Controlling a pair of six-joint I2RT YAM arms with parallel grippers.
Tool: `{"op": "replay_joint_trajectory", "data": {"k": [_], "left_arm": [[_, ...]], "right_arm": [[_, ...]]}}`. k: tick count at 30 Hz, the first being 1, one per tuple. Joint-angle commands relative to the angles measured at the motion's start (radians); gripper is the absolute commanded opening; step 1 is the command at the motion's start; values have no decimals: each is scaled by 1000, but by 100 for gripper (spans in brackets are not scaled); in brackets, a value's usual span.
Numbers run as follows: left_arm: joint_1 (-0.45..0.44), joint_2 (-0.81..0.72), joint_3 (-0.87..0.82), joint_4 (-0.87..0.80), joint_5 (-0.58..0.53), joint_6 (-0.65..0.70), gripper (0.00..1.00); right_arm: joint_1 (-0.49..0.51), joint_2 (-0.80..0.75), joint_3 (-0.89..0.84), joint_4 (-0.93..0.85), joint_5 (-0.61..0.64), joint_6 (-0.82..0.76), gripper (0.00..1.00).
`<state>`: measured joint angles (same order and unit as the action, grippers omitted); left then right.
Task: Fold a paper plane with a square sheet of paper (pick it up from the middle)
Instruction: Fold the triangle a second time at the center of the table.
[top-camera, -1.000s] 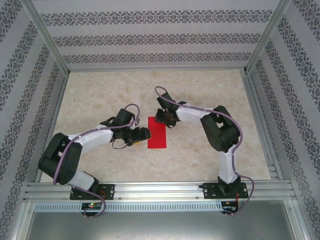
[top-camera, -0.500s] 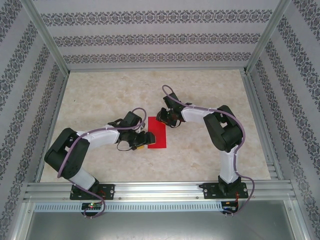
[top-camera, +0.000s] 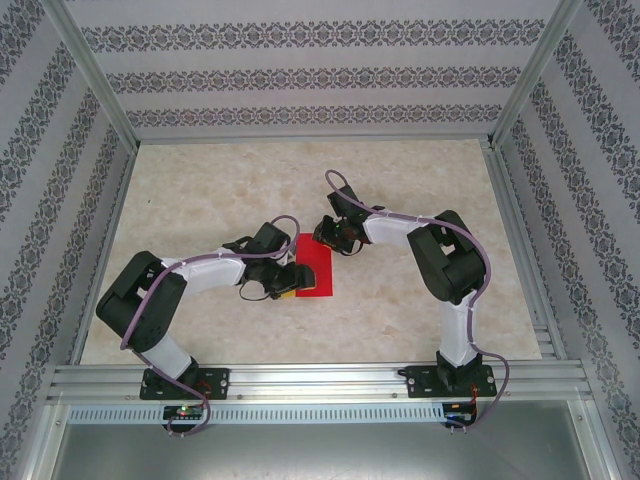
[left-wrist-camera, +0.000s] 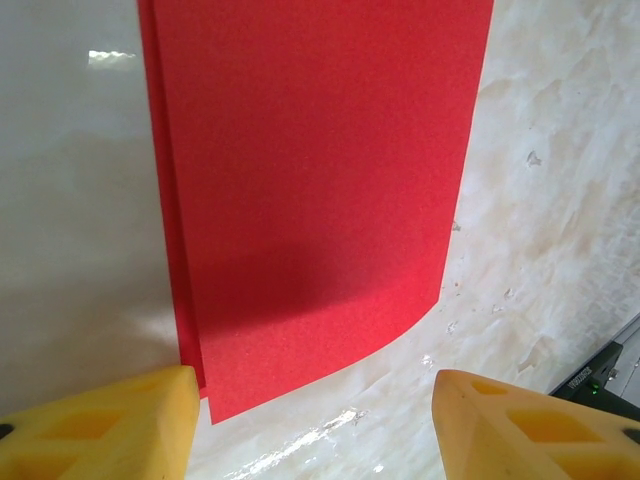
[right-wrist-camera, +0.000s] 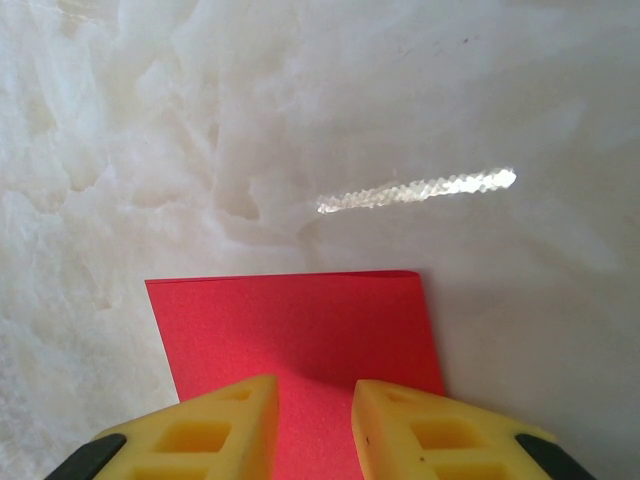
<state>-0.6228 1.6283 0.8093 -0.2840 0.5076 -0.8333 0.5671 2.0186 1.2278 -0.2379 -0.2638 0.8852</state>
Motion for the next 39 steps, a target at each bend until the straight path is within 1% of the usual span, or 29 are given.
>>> {"op": "replay_joint_trajectory", "data": {"k": [1,5,9,12,17,22,33,36,39], "left_arm": [[-12,10,21,30,14,-6,63],[-14,11,21,36,17,-6,64],[-14,14,24,26,7,-6,68],[-14,19,24,33,9,-7,69],[-14,30,19,88,55,-13,69],[-14,16,22,136,75,6,72],[-14,-24,1,231,88,16,73],[-14,-14,7,264,102,11,73],[-14,10,26,282,94,17,73]], "right_arm": [[14,104,-44,-68,61,-12,29],[14,102,-44,-73,63,-14,28],[13,104,-43,-73,63,-12,29],[14,104,-44,-73,61,-12,28],[15,104,-45,-72,62,-10,28],[17,101,-51,-57,45,-4,28],[14,86,-60,-50,36,-8,28],[13,80,-62,-50,33,-8,28],[13,73,-63,-46,22,-11,28]]}}
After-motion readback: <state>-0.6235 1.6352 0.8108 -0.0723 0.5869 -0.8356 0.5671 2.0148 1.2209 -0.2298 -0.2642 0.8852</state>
